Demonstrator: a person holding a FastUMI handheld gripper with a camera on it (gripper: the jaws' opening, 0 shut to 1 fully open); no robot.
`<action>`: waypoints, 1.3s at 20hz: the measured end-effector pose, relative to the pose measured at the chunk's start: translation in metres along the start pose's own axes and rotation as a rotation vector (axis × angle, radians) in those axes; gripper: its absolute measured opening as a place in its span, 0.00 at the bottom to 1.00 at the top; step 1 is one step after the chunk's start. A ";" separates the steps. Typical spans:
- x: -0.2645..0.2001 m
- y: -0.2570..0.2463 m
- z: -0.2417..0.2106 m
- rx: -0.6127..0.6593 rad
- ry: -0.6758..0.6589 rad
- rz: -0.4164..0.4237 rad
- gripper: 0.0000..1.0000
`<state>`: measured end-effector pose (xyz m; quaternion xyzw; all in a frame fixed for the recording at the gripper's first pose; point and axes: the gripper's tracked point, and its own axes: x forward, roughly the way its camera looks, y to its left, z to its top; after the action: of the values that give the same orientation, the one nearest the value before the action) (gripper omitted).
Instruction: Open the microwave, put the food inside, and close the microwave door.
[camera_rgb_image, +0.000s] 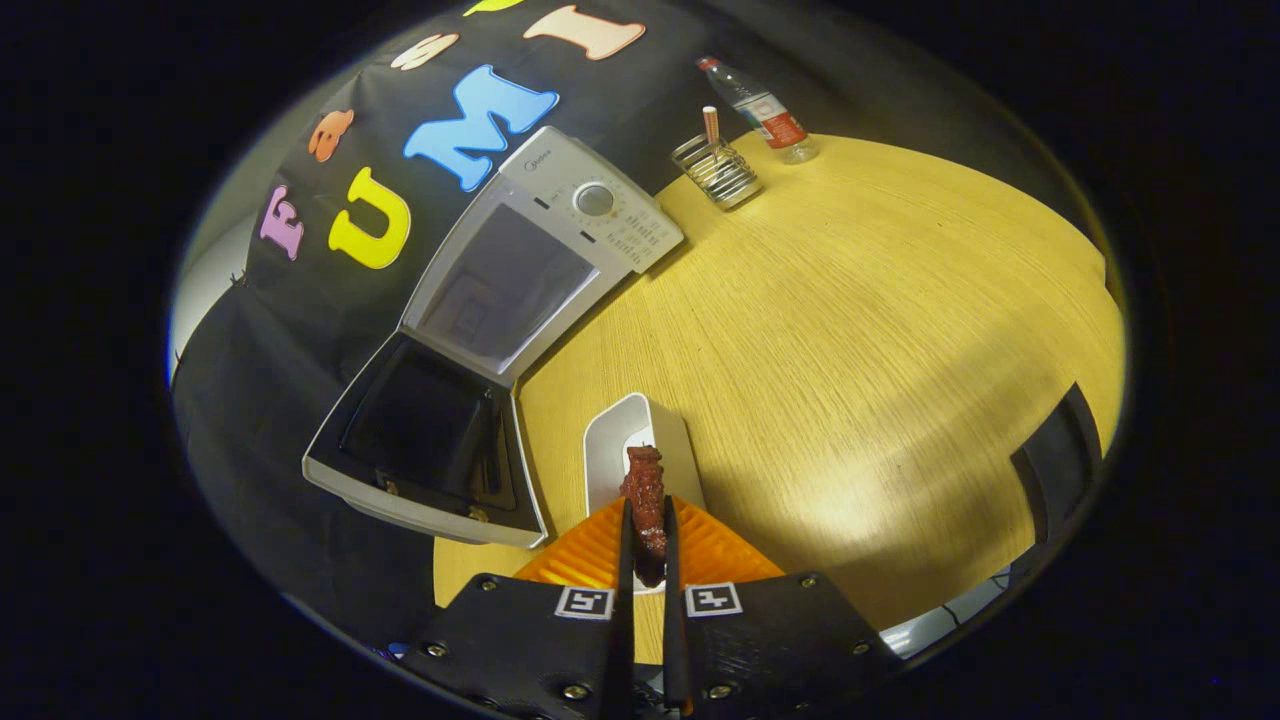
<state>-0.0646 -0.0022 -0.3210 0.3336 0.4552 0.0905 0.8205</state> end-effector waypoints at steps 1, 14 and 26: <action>-0.003 0.003 -0.004 -0.015 0.009 0.005 0.12; -0.021 0.053 0.054 -0.052 -0.059 0.094 0.12; 0.029 0.120 0.113 -0.095 -0.076 0.191 0.12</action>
<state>0.0623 0.0500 -0.2241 0.3393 0.3851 0.1771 0.8398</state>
